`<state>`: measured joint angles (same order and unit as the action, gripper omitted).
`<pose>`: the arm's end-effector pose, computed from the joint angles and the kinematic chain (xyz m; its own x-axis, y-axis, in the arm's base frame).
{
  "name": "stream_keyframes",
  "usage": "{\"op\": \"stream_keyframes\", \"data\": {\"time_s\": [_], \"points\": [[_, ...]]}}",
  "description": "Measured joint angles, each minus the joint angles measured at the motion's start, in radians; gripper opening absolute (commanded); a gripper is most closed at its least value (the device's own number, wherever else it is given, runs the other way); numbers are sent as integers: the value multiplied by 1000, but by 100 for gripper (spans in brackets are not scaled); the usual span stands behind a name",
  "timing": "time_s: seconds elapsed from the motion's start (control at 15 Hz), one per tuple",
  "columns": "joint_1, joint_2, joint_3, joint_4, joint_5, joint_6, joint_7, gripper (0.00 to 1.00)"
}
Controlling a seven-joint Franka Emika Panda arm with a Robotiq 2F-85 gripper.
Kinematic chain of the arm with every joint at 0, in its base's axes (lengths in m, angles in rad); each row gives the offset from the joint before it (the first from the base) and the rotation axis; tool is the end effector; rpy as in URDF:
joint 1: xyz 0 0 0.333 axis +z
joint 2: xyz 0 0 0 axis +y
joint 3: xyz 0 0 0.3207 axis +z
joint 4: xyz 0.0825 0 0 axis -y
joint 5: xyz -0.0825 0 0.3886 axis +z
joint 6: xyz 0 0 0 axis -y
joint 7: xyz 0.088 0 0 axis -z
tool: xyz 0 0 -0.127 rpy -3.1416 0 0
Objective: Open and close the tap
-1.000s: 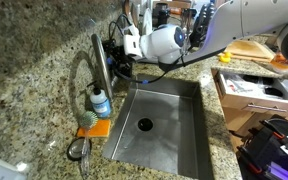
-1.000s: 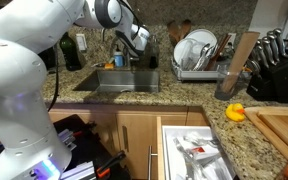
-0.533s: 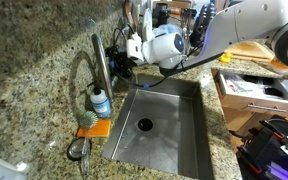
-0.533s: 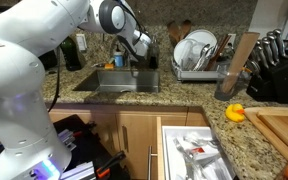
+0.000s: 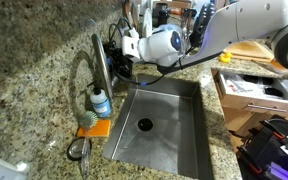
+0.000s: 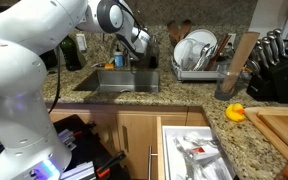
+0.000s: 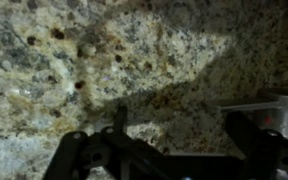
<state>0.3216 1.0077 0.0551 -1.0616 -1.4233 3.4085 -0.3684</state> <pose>0.7023 0.3839 0.2949 -0.6286 0.7769 -0.0353 0.3018 0.2855 0.9096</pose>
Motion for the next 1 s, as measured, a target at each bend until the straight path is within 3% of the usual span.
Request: {"op": "stream_keyframes", "data": {"time_s": [0.53,1.0], "points": [[38,-12,-66,3,-24,-37,-49,100],[50,-25,-81,-3,-61,-85,-68,100]]}}
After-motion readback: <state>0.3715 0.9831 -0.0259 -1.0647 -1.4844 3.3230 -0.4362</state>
